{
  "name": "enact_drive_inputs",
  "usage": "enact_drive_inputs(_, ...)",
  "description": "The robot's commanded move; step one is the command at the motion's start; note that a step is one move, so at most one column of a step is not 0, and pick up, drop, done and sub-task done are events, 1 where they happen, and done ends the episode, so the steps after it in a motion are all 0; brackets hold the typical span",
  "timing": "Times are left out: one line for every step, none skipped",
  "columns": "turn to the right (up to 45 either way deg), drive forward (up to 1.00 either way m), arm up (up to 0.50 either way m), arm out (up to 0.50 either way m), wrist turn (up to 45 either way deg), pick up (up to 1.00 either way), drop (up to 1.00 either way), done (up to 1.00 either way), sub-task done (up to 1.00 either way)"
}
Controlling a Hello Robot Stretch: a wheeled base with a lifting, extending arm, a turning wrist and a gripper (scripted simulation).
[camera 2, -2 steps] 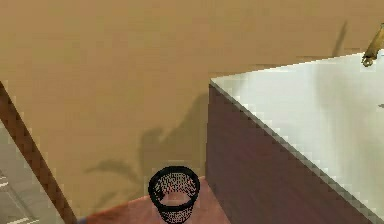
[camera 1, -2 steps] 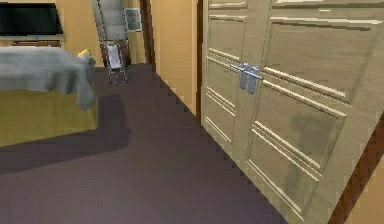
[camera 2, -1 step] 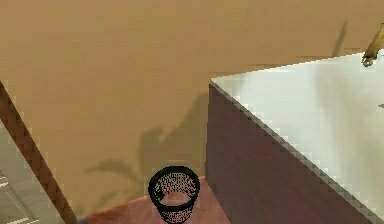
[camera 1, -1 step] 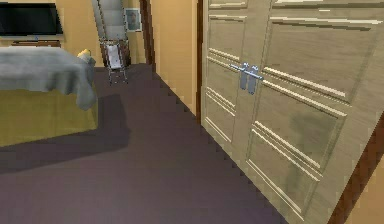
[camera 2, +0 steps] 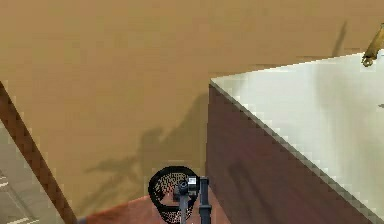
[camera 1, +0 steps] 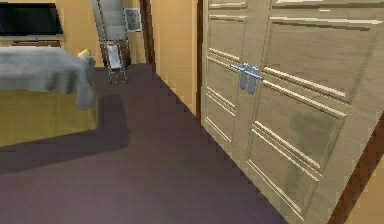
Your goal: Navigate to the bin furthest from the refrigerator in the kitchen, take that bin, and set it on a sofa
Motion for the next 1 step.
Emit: enact_drive_inputs(0.0, 0.00, 0.00, 0.00, 45.0, 0.00, 0.00, 0.00, 0.00)
